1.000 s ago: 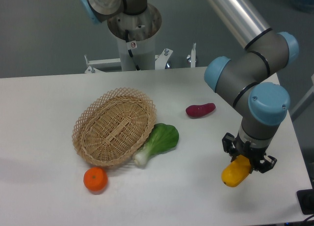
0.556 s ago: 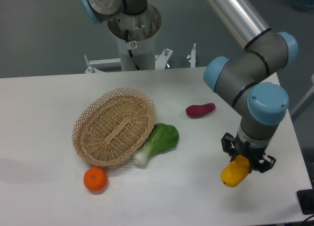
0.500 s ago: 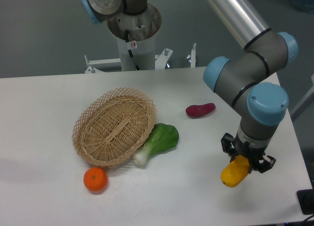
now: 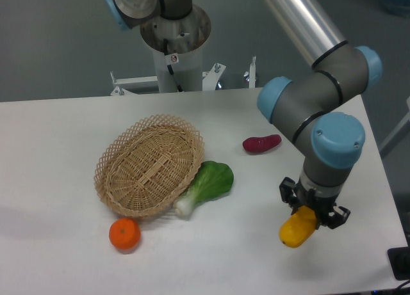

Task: Place the mango in the basket
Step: 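Carry the held yellow mango toward the wicker basket and lower it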

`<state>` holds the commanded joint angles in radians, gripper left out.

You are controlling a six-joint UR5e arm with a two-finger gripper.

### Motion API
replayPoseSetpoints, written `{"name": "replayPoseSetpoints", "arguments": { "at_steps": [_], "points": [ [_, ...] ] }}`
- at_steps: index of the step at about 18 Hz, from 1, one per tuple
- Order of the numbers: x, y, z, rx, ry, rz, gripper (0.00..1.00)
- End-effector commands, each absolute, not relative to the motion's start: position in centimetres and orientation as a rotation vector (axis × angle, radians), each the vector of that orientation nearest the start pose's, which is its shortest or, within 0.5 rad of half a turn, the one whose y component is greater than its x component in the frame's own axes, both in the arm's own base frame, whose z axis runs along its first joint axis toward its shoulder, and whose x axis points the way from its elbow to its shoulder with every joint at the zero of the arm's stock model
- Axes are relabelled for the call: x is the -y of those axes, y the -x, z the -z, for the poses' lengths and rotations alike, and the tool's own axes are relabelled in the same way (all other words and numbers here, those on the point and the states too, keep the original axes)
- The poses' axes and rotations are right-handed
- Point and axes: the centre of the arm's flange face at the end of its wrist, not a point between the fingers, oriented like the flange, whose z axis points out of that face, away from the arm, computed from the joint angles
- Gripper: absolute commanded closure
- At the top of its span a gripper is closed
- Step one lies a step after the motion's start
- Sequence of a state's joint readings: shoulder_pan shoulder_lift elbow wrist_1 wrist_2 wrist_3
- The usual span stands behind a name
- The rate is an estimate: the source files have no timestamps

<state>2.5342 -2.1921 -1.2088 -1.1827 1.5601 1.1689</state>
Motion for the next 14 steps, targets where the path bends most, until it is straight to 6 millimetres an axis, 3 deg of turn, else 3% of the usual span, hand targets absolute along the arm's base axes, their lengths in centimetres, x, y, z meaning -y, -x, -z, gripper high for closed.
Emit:
{"name": "replayPoseSetpoints", "arguments": {
  "at_steps": [2, 7, 12, 14],
  "points": [
    [-54.3, 51.5, -32.2, -0.348, 3.046, -0.151, 0.67],
    [-53.8, 46.4, -30.9, -0.412, 3.059, -0.068, 0.67],
    [-58.4, 38.8, -31.4, -0.549, 3.031, -0.056, 0.66],
    [-59.2, 36.2, -31.6, -0.598, 3.025, -0.046, 0.66]
  ]
}}
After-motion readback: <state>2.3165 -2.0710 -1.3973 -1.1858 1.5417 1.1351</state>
